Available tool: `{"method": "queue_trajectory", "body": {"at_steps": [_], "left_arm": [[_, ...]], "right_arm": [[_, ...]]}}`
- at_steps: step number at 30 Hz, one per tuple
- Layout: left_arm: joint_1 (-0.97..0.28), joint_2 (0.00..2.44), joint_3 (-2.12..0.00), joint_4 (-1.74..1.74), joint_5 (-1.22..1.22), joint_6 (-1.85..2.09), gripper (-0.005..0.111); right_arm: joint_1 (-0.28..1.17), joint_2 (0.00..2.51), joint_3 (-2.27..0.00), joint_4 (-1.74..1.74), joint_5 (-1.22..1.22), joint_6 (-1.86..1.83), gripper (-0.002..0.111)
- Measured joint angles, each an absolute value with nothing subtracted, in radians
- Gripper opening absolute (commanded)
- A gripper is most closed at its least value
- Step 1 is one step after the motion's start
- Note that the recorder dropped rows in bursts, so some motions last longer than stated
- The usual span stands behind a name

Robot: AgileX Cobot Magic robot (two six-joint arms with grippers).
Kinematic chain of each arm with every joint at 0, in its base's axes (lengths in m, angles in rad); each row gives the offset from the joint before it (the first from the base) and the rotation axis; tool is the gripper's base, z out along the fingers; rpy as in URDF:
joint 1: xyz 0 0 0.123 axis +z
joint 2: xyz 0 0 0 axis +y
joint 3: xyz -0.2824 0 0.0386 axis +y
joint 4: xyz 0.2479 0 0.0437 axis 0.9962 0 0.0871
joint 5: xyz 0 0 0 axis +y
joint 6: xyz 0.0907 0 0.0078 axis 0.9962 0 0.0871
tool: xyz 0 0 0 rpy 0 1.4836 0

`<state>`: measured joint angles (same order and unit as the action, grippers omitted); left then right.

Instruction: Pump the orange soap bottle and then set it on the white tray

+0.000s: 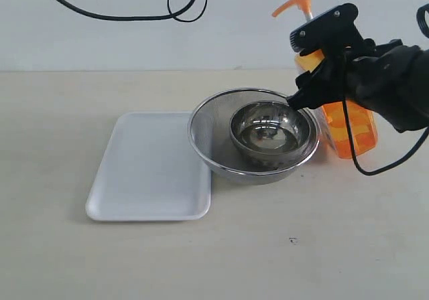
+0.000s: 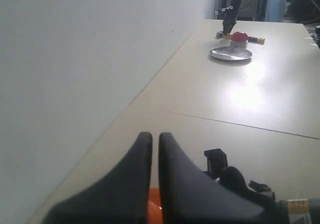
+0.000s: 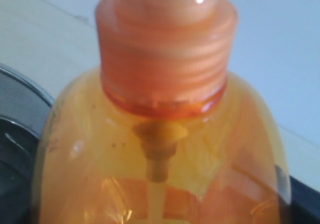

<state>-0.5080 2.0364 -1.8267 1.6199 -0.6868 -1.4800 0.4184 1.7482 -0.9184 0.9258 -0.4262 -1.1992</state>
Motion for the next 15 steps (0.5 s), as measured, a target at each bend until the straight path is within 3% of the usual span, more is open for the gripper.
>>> {"method": "queue_trajectory", "body": {"at_steps": [15], "left_arm": [[-0.508, 2.14, -1.958, 1.634, -0.681, -1.513, 0.005]], "right_arm": [[0.418, 1.745, -0.918, 0.926, -0.414, -1.207, 0.0]]}}
